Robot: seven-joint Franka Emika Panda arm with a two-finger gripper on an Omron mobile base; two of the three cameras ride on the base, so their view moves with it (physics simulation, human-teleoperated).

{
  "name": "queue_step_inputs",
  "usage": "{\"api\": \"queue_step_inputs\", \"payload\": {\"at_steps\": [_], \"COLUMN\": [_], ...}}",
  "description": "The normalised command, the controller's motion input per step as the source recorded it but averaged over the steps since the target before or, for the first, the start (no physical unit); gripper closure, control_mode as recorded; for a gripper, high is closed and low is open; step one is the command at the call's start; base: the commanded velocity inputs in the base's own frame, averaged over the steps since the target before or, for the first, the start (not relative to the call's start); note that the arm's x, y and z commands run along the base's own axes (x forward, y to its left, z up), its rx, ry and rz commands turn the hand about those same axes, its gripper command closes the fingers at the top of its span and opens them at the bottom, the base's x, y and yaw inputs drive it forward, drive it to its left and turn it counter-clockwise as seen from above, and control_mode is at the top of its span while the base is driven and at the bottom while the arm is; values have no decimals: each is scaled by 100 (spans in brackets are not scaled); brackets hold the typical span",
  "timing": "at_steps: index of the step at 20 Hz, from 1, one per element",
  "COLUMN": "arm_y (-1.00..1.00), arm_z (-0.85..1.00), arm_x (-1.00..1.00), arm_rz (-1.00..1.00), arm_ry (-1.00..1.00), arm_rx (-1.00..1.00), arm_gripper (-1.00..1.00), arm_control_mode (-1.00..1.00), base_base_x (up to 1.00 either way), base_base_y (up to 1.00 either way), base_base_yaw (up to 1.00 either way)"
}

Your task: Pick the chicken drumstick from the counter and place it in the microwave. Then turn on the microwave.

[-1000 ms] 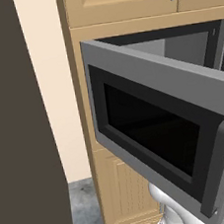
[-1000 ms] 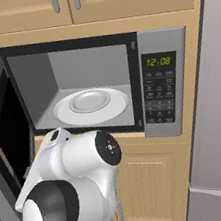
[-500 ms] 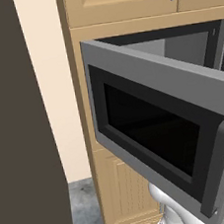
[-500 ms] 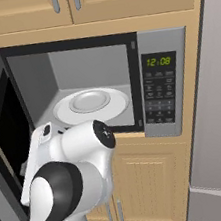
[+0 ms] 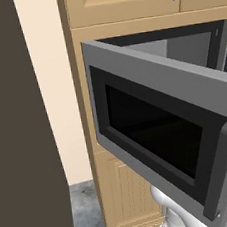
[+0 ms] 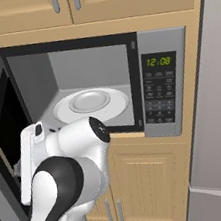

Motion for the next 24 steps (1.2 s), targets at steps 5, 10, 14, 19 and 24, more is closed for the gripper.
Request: {"api": "queue_step_inputs", "payload": {"at_steps": [5,10,14,19,24], "arm_y": [17,29,30,32,34], "arm_z": [-2,-5,-3,-9,-28], "arm_x": [-9,-1,0,0,0], "arm_rz": [9,5,2,1,0], "arm_ry": [-8,-7,-6,-5,-1], "arm_rx": [6,5,7,7,8], "arm_gripper": [100,100,100,100,100], "arm_control_mode": [-100,-100,-100,-100,-100], "base_base_x": [0,0,0,0,0], "base_base_y": [0,0,0,0,0], "base_base_yaw": [0,0,0,0,0]}}
